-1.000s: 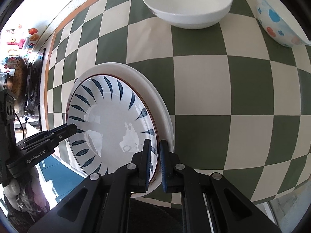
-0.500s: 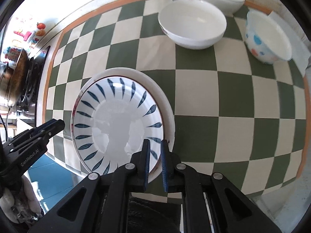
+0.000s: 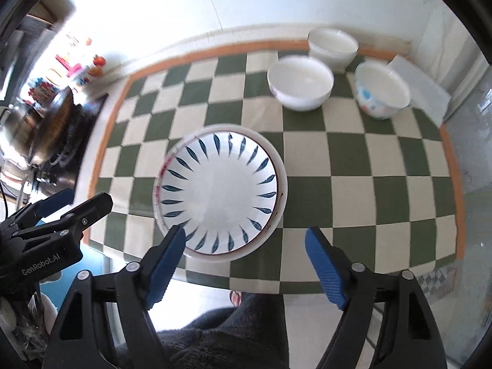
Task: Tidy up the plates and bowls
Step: 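Open both tools and lift them away from the plate stack, then move both tools to a white bowl and pinch its rim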
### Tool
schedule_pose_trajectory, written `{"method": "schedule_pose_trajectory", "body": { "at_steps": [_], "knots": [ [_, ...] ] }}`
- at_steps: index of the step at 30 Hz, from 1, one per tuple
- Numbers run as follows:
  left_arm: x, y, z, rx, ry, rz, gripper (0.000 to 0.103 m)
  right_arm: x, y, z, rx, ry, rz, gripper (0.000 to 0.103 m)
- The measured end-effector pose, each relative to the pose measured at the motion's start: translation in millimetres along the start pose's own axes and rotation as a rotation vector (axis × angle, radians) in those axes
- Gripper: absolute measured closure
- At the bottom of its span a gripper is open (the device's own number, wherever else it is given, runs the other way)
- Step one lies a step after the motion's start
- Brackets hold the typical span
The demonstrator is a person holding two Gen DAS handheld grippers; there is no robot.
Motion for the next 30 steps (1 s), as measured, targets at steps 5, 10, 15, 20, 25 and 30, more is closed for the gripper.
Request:
{"method": "schedule_pose_trajectory", "body": {
  "at_steps": [5,10,15,20,25,30],
  "knots": [
    [-5,-49,7,-0.018,-0.029,-0.085,0.001,-11,-54,18,-0.024,-0.031,-0.110,0.013],
    [-17,-84,11,-0.020,-0.041,-0.144,0.000,-33,-101,35,-0.019,-0.050,-0.199,0.010],
    [-36,-100,13,-0.020,-0.045,-0.156,0.000,-62,-127,45,-0.012,-0.062,-0.233,0.009],
    [-53,-105,15,-0.008,-0.052,-0.151,0.000,-79,-134,46,-0.021,-0.066,-0.246,0.008],
    [-62,-105,12,-0.011,-0.042,-0.141,0.000,-87,-138,44,-0.004,-0.051,-0.252,0.007],
    [-48,-106,-2,-0.060,-0.024,-0.174,0.000,-78,-135,33,0.072,-0.011,-0.264,0.007]
  ]
}}
Point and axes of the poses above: each gripper's, at about its wrist camera, not at the fingertips, and y roughly the way its jaws point, z to its left, x to its top, the point moved 9 cm from there along y, roughly the way its jaws point, and after that the axes turned 14 degrees about x, right-handed, at the moved point
